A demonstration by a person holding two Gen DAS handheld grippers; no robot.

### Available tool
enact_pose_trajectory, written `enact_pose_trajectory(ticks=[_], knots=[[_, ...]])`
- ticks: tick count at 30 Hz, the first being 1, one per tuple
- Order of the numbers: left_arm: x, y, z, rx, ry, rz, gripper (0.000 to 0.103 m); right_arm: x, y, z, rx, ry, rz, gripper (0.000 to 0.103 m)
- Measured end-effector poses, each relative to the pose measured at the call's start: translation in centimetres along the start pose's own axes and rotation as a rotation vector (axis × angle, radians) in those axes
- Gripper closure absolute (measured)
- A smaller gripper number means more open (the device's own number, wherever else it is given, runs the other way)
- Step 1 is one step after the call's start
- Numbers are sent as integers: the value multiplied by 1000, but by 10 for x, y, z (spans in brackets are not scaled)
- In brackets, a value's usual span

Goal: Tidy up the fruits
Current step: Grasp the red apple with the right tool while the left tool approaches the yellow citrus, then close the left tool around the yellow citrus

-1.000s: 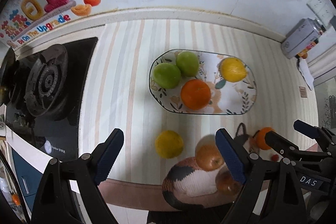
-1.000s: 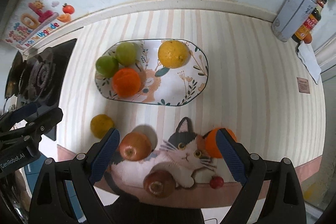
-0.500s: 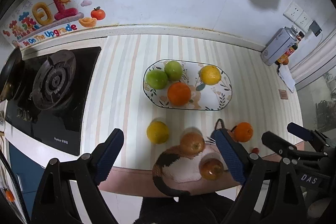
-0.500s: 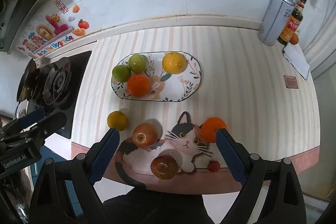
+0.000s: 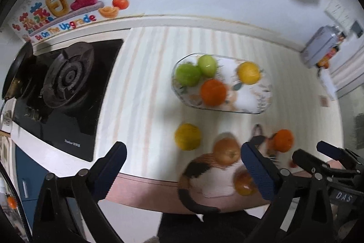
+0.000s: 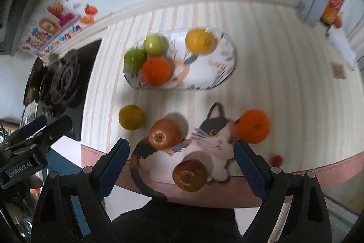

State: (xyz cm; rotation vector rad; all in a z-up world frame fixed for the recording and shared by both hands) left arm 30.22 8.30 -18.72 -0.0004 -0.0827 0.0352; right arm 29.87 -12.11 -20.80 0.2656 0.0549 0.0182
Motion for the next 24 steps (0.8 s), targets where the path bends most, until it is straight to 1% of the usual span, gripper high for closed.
enact_pose_trajectory(ticks=[4,9,11,12,13,14,15,16,19,24], knots=[[3,13,-32,38,52,24,0,12,5,-59,18,91,9,8],[3,28,-65,70,110,62,0,26,17,-118,10,161,32,8],[4,32,-73,73,125,76,0,31,23,-140,-2,191,43,12],[5,33,-77,73,133,84,0,32,25,-149,4,205,47,20],[6,34,-81,75,138,87,0,33,28,-160,7,226,51,30],[7,35,-84,77,145,91,0,34,29,-166,2,236,57,33],[7,35,-88,74,152,95,0,34,31,-171,-18,233,68,33],[9,35,-91,69,158,95,0,34,32,-172,-19,224,73,33],[14,33,-105,52,186,97,0,32,30,-171,-31,221,80,34],[22,27,-131,2,250,94,0,31,13,-162,-67,214,63,34]])
Point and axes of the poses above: each gripper's, at about its wrist camera, not at the fingertips, and z roughly against the way its jaws point, y to its left, x to its top, the point moved 2 cm from there along -z, roughly the way its jaws point, and after that the axes turned 13 degrees about y, right-handed, at the moved point
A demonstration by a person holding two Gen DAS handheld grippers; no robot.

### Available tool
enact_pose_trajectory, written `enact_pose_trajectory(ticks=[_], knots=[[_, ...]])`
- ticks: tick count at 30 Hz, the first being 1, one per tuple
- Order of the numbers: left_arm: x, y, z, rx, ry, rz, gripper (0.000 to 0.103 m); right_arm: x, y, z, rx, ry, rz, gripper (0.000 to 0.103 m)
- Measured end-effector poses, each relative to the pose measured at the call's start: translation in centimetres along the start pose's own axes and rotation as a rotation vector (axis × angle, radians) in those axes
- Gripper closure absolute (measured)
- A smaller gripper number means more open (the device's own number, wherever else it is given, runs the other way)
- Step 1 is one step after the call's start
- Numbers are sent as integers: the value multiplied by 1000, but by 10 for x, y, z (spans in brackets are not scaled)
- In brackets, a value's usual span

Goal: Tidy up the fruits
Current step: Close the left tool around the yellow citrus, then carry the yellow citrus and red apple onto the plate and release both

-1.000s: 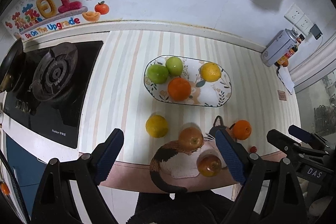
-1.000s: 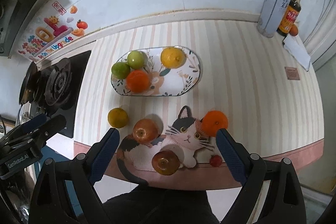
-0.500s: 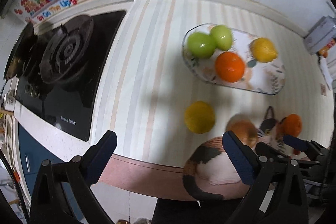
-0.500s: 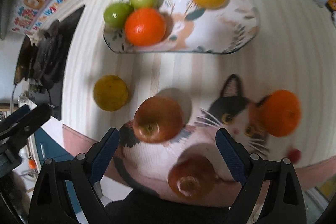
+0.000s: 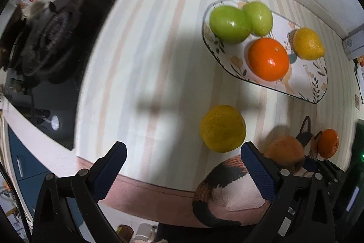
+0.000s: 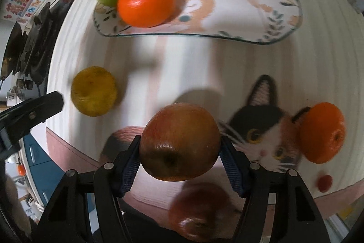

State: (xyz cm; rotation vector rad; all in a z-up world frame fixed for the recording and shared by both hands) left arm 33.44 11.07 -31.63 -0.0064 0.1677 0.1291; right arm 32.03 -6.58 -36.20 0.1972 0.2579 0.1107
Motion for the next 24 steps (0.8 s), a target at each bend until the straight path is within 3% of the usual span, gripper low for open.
enact_pose_trajectory(ticks=[6,8,10,12,24], knots=[[18,-15,-29,-57,74,-25,1,5,-19,3,1,3,-38,34],[23,-21,-35,-85,77,-41,10,7,-23,4,18,6,-47,34],[25,-27,-39,-94,78,-60,34,9,-25,4,22,11,-48,34],[25,-33,-41,-113,83,-73,45,10,-28,4,22,14,-46,34],[28,-46,-41,-71,62,-109,47,15,-31,10,14,30,-32,33]])
Point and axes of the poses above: each gripper's, at about its wrist camera, not at the fingertips, and z roughly against the way its jaws point, y to its left, x to its top, the point moved 2 cm from there along -z, roughly the way its jaws point, and after that the axes turned 13 degrees about y, right-handed, at the moved point
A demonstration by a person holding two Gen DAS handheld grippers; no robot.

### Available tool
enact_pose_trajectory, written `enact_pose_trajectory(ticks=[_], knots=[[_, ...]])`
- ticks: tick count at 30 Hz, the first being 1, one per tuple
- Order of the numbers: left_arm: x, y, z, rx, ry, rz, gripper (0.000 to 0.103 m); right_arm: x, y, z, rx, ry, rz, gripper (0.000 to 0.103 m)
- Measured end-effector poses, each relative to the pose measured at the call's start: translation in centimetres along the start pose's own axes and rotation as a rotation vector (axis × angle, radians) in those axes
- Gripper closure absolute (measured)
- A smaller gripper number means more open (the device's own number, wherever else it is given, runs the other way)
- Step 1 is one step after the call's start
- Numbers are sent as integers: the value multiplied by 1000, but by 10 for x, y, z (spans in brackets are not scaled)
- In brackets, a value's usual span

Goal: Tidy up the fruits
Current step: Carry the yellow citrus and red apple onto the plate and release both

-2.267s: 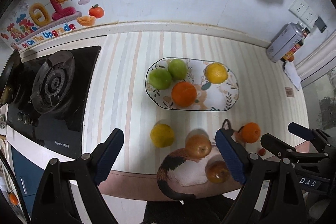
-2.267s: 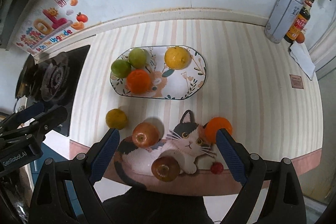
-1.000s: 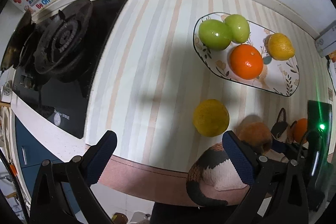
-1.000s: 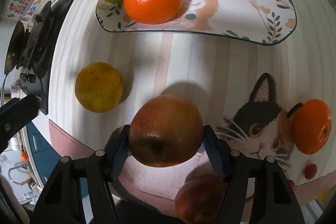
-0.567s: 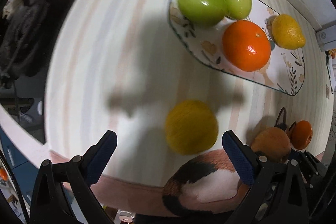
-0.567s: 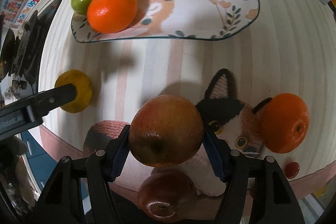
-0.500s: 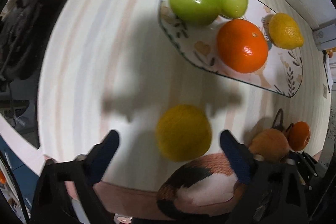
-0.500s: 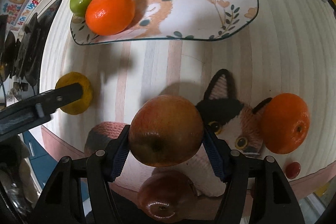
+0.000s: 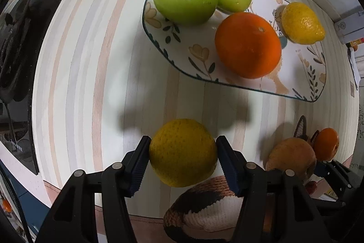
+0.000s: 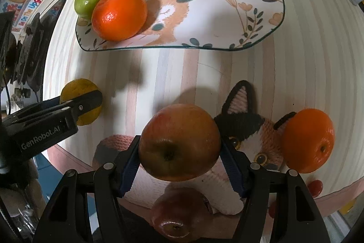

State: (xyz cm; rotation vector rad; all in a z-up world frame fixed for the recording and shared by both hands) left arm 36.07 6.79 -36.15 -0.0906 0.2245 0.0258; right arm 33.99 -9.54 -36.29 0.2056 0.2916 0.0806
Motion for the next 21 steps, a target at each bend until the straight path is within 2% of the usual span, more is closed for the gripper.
enact_pose_trajectory(ticks=[5,9,15,18,21], knots=[[-2,-8,-8,7,3,-4,47,3,8,-2,5,-7,5,33],[-11,-9,2,-14,-15,5,47,-2,3,3,39,-32,-11,34],[-15,-36,71,-113,-119,-59,47,-1,-14,52,129,-130,-47,34],[2,-54,101,-134,-157,-105,47,14,-26,77,138,-188,-77,34],[33,-69,118,-103,-181,-141,47,34,-38,87,129,-214,-108,34]])
Point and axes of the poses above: each gripper's, at about its wrist camera, not at the fingertips, and z roughly against the way its jaws point, y to its left, x to its top, the point moved 2 cm from there along -z, roughly the way its jaws point, and after that the axes turned 13 degrees about y, right-handed, at the moved point
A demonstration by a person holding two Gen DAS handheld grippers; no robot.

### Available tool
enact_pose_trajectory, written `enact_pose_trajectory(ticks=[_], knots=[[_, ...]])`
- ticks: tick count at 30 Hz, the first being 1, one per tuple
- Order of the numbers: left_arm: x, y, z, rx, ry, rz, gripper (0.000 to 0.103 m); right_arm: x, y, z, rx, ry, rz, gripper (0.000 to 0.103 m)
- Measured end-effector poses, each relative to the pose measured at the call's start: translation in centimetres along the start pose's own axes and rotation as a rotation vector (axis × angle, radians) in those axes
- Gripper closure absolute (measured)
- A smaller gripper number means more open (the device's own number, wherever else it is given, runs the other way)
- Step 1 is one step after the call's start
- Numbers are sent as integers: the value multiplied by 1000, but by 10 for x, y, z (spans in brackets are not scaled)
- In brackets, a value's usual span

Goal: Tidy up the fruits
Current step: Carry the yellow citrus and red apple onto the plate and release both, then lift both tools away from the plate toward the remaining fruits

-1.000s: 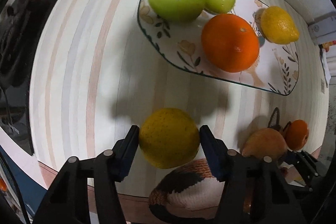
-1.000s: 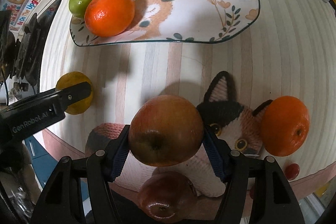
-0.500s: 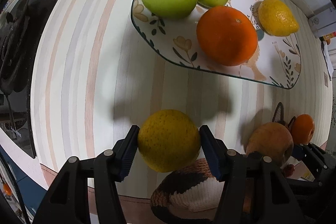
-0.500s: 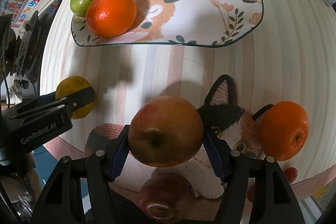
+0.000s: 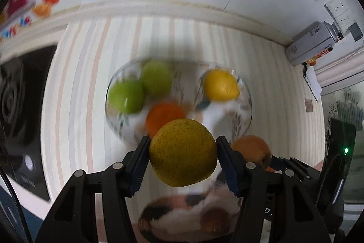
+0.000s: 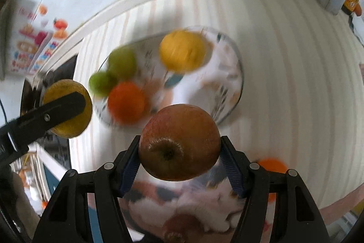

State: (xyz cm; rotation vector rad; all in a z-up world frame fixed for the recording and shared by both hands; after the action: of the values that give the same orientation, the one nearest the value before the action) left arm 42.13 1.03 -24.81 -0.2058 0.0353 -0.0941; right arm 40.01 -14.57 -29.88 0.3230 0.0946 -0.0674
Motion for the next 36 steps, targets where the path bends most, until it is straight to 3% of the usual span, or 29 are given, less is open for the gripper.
enact_pose_trajectory(ticks=[6,14,16,18,22,28,36], knots=[[51,-6,-20,36,66,-28,47,30,-9,-6,-21,-5,-24,34],[85,5,-60,10,178,24,45,43,-15,-36,29,95,-68,31],[85,5,-59,2,162,21,17,42,-16,-32,37,82,-67,13],[85,4,-53,18,136,13,9,42,-16,-28,38,79,-67,12],[81,10,-43,33,108,26,9,41,-13,-18,-33,71,-49,10],[60,24,-25,135,42,49,9,33,-7,-3,-135,46,-13,10],[15,44,-12,187,-7,93,9,12,-3,5,-181,44,8,10]])
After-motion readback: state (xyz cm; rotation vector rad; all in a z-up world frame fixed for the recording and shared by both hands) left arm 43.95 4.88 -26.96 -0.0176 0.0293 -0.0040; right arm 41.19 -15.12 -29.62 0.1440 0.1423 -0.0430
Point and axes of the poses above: each gripper's, at about its wrist camera, not at the fingertips, and z roughly against the way its jaws point, y to its left, x to its top, the point moved 2 cm from there along -z, roughly the way its jaws point, and after that the axes turned 13 degrees about y, right-handed, at the moved point
